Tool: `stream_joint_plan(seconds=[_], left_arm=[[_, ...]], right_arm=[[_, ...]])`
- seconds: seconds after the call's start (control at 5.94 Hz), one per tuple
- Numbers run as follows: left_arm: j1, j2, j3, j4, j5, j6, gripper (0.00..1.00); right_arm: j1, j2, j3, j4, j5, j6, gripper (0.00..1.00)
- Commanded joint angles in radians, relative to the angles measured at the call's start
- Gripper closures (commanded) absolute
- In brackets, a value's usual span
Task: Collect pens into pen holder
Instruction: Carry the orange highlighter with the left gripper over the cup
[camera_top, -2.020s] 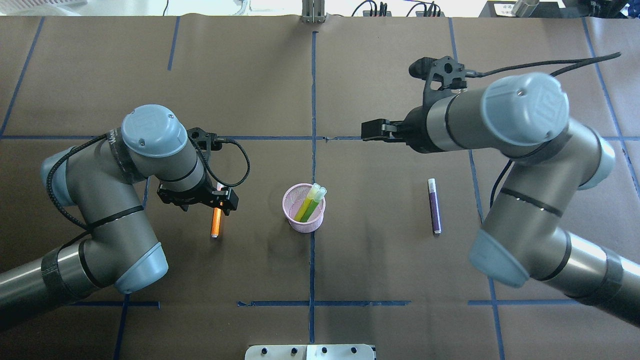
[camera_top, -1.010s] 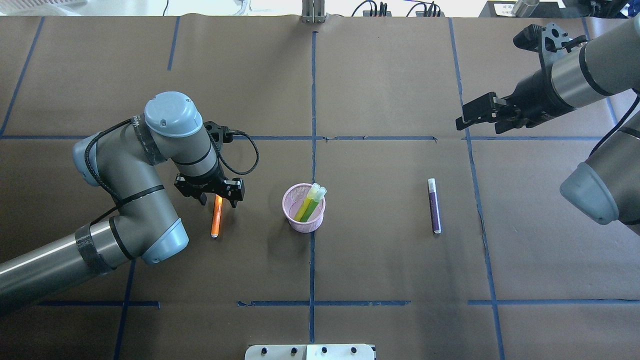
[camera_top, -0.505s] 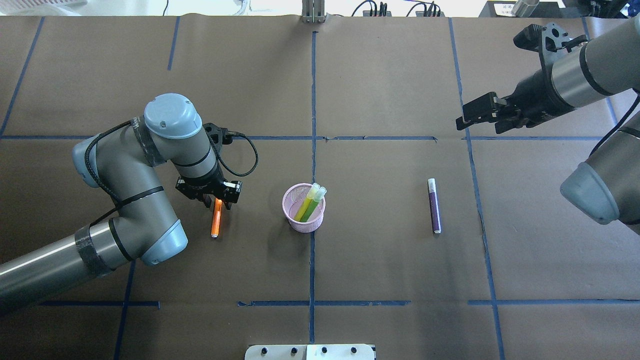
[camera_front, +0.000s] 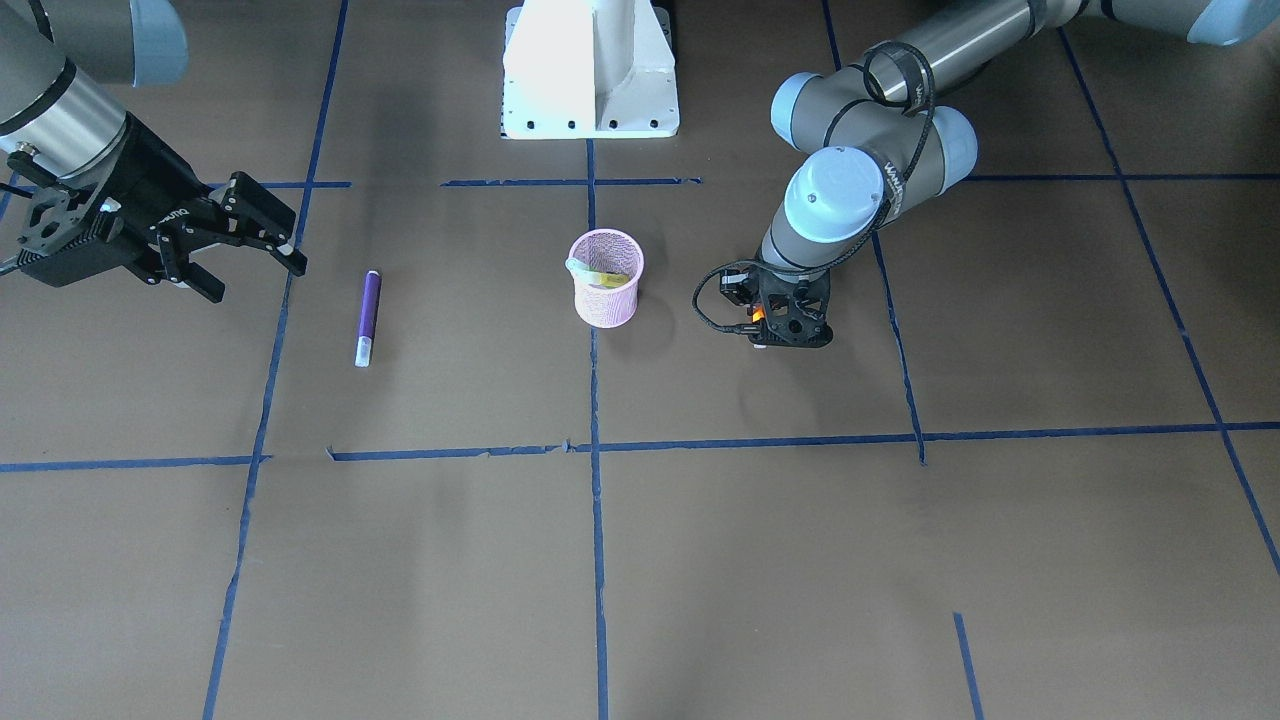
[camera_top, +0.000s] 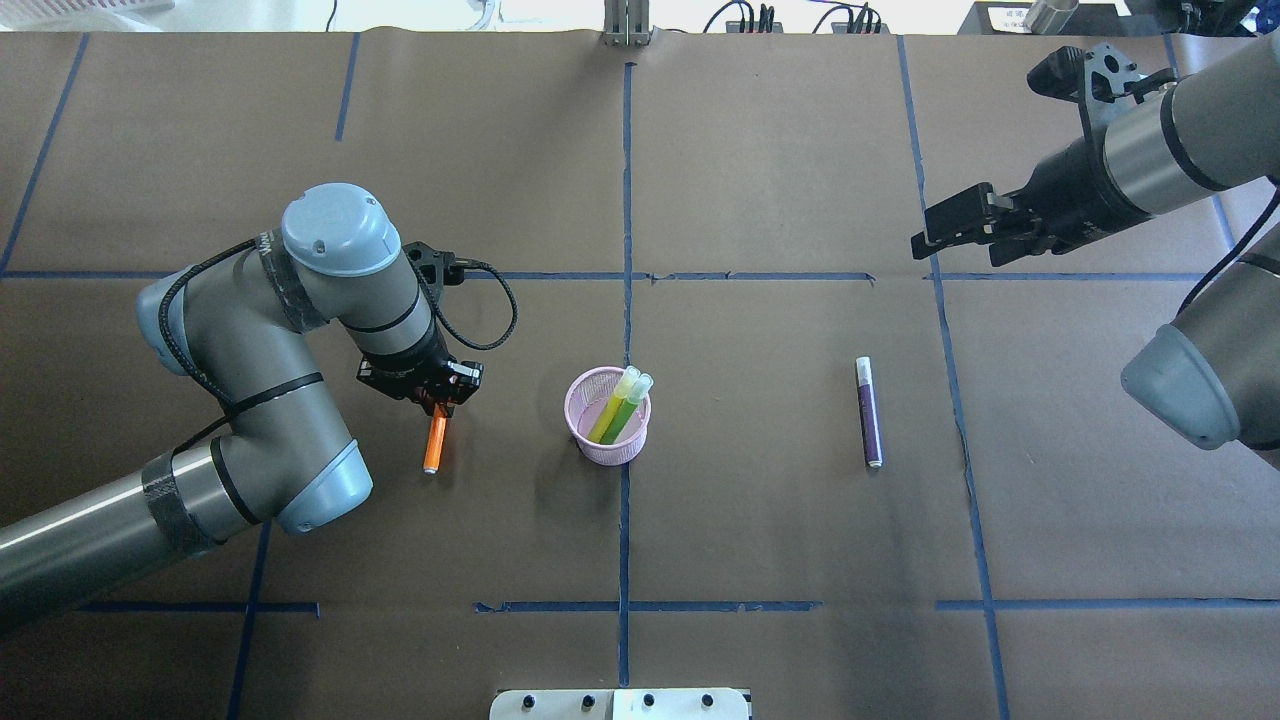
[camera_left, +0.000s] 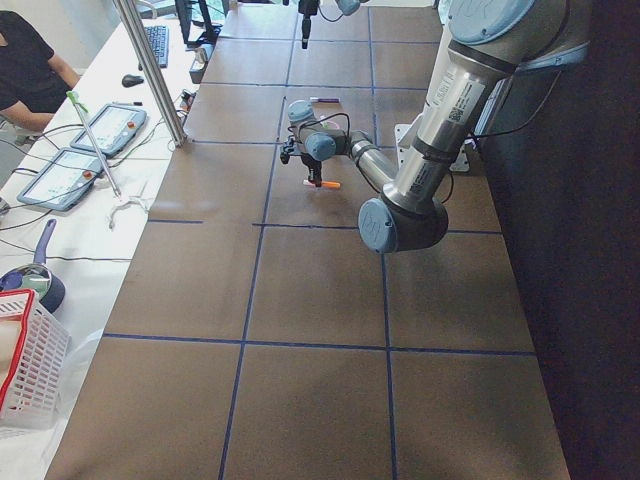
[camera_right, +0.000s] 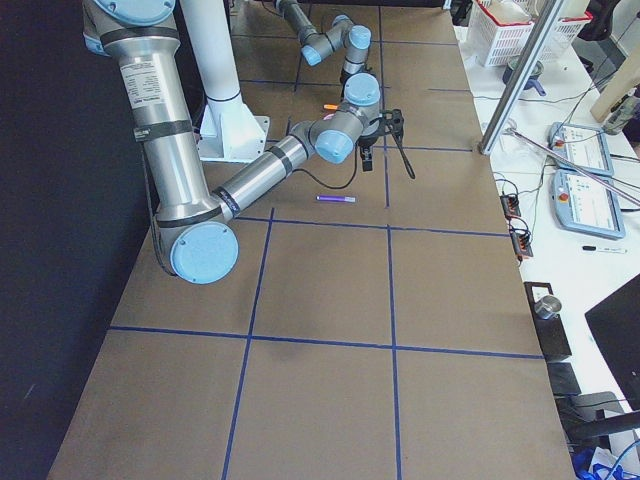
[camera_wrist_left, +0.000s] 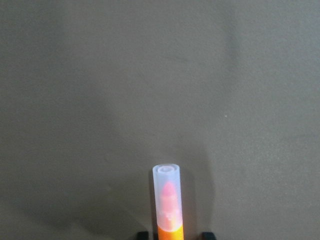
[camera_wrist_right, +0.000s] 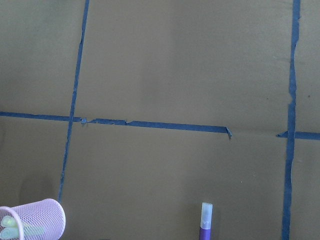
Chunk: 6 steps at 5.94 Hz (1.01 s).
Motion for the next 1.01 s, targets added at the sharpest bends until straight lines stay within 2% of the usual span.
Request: stream_joint_plan(seconds=[0.0,0.34,0.5,0.67,0.84], left_arm=[[-0.01,-0.001,-0.098,0.001,0.011,-0.047,1.0],[0.007,-0.015,-0.303,-0.002,0.278,-0.204,1.0],[0.089,-0.017,-0.382,-0.001,0.497,-0.296,1.0],[0.228,-0.018,-0.393,-0.001,0.746,-0.303,1.0],[0.304,-0.058,-0.387,0.001,0.91,-0.303,1.0]], right_arm=[[0.014,0.002,0.001,0.005,-0.001,0.0,0.0],[0.031,-0.001,0.004,0.006,-0.007,-0.001,0.0],[0.031,-0.004,0.002,0.006,-0.012,0.0,0.0],[0.031,-0.006,0.001,0.006,-0.016,0.0,0.0],[0.031,-0.006,-0.001,0.006,-0.031,0.0,0.0]])
